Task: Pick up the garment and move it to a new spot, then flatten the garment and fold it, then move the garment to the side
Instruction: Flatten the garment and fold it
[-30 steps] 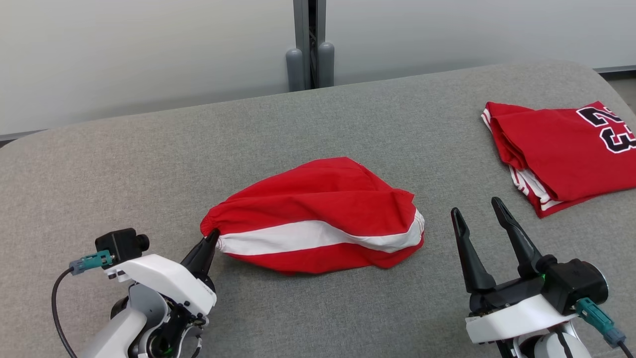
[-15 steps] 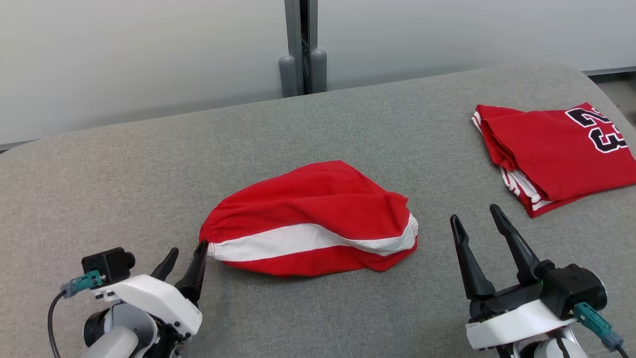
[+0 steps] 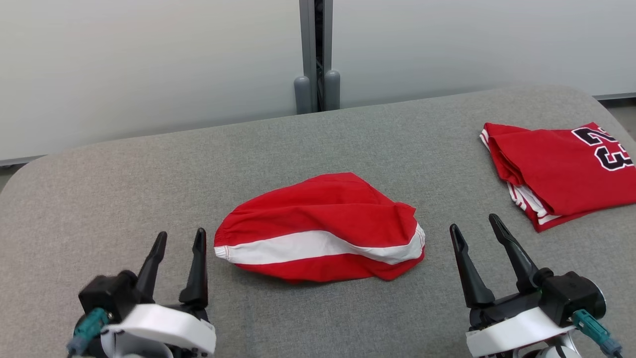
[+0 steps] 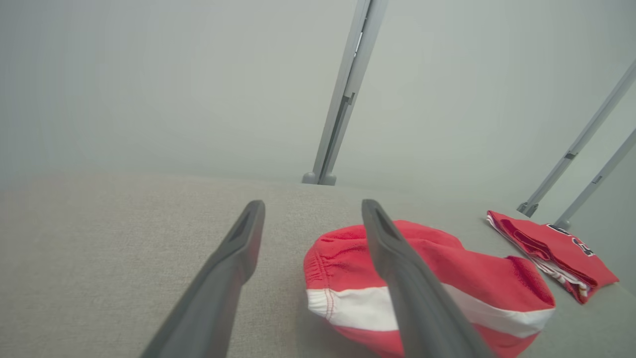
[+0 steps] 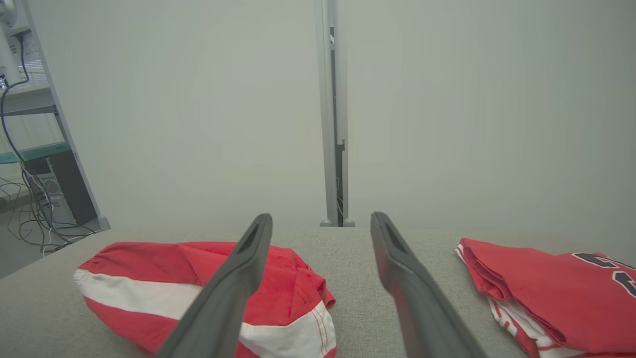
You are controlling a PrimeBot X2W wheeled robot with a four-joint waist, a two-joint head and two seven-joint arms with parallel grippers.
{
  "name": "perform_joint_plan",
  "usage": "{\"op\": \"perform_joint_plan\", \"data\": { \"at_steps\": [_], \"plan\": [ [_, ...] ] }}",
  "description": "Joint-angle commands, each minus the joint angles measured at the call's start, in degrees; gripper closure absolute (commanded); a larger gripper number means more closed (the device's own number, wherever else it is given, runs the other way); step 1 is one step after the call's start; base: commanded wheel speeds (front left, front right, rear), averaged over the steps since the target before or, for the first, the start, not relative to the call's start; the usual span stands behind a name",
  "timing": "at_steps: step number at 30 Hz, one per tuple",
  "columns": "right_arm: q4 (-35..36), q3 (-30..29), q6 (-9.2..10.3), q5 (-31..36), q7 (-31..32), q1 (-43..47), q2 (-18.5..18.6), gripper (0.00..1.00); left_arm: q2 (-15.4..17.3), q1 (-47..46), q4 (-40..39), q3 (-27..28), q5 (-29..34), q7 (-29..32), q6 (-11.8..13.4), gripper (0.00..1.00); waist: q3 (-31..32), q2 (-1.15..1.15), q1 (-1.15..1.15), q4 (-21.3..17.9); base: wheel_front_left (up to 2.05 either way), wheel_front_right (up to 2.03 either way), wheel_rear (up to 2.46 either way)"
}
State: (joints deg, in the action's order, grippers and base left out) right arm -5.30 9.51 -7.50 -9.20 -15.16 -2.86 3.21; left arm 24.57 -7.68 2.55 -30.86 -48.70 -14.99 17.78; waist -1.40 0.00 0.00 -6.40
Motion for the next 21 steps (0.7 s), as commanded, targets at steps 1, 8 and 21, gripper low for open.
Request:
{"op": "perform_joint_plan", "data": {
  "at_steps": [1, 8, 21],
  "plan": [
    [0.05, -0.22, 0.02, -0.30, -0.01, 0.79, 0.18, 0.00, -1.46, 2.44, -1.29, 1.59, 3.30, -0.17, 0.64, 0.00, 0.38, 0.00, 0.00, 0.25, 0.00, 0.00, 0.00],
    [0.08, -0.38, 0.02, -0.69, -0.01, 1.30, 0.01, 0.00, -9.84, 10.86, -4.83, 8.70, 19.44, -0.20, -1.26, 0.00, 1.80, 0.00, 0.00, 0.68, 0.00, 0.00, 0.00],
    [-0.23, -0.98, 0.02, -1.35, -0.01, 4.30, -0.16, 0.00, -18.93, 17.48, -1.85, 18.71, 33.82, -0.20, -7.02, 0.00, 3.52, 0.00, 0.00, 2.50, 0.00, 0.00, 0.00]
  ]
}}
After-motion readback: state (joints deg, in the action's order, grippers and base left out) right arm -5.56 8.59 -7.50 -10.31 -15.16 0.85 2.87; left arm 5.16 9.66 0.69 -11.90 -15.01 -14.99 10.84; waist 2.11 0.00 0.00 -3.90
